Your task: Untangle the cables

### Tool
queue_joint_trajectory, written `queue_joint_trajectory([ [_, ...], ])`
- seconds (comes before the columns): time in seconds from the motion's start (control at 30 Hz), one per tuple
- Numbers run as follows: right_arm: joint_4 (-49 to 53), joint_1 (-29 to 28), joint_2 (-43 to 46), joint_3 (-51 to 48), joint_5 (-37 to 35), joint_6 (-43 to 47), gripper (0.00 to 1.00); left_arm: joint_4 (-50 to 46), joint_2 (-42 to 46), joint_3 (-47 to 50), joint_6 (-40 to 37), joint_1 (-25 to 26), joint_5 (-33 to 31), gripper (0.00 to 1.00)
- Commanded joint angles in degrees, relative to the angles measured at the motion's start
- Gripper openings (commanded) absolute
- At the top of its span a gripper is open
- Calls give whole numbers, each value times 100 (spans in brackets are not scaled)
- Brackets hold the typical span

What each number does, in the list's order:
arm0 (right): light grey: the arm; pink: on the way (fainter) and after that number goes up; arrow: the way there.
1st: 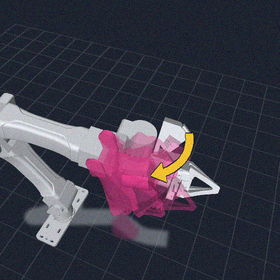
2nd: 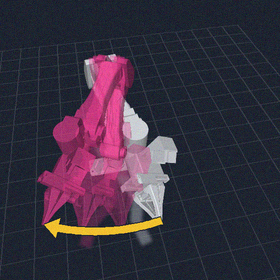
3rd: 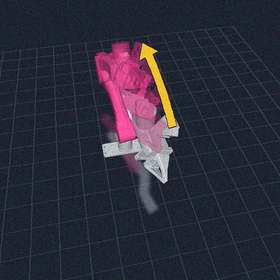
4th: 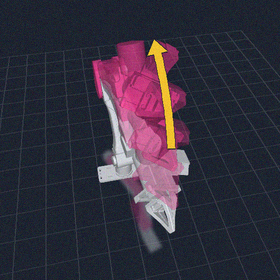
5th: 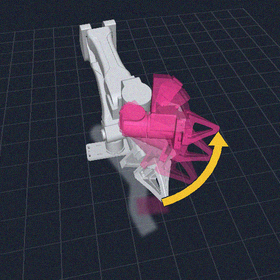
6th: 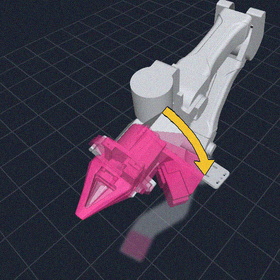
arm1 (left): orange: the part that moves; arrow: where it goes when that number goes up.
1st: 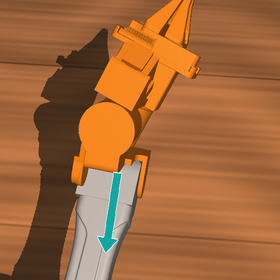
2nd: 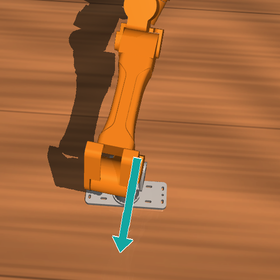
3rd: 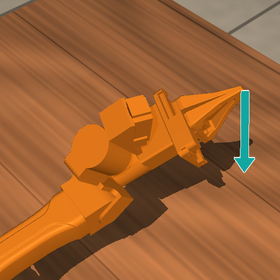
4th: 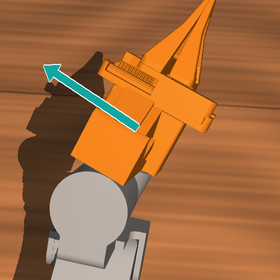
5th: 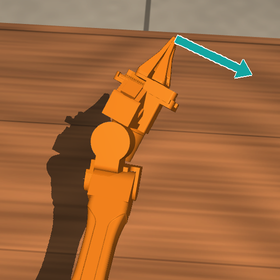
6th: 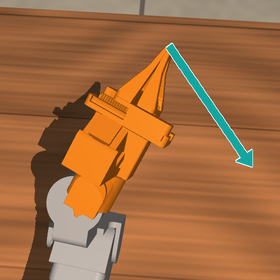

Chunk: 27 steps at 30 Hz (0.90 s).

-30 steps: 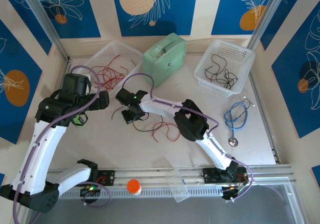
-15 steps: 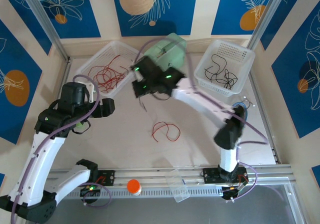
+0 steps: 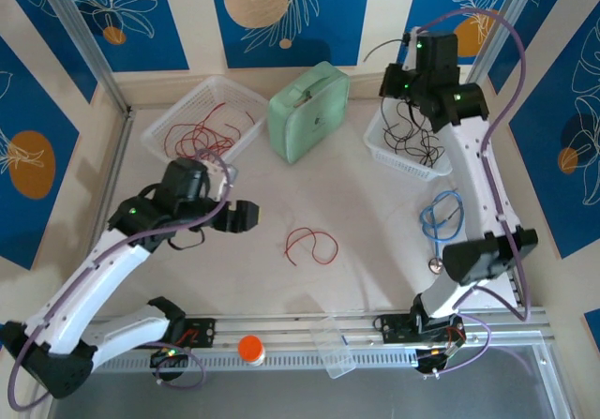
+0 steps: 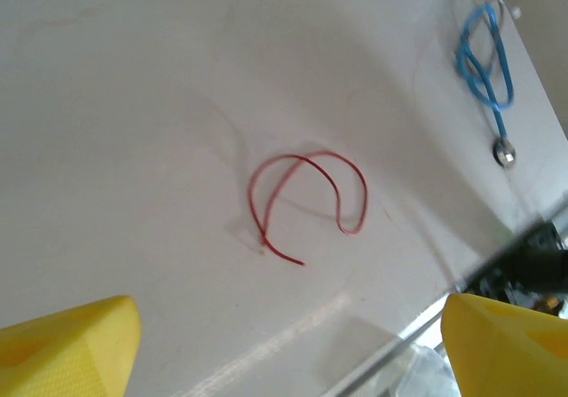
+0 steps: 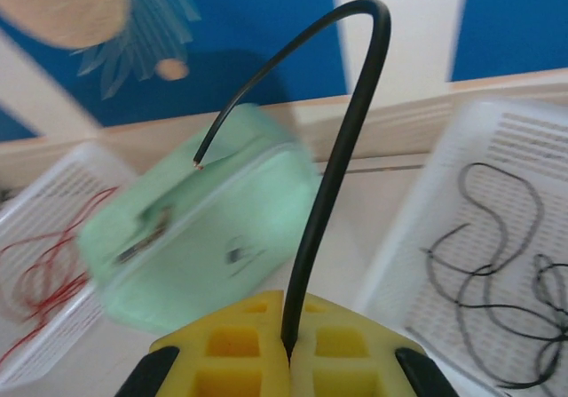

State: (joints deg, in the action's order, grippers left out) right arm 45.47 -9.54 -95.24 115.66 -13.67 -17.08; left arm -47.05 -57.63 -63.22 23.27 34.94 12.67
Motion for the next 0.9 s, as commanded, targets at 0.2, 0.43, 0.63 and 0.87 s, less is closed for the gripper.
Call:
queue_joint_trajectory([
  [0.2, -309, 935, -2041, 1335, 17, 140, 0, 750, -1476, -246, 419, 1539, -405, 87],
  [0.43, 6, 1106, -3224, 1753, -520, -177, 0, 847, -3034, -804, 648, 2228, -406, 83],
  [0.63, -53, 1334, -3286, 839, -312, -1199, 0, 743, -4015, -1240, 763, 2497, -405, 81],
  [0.87, 278, 1432, -3431, 445, -555, -1908, 14, 782, -4936, -1527, 801, 2571, -562, 72],
])
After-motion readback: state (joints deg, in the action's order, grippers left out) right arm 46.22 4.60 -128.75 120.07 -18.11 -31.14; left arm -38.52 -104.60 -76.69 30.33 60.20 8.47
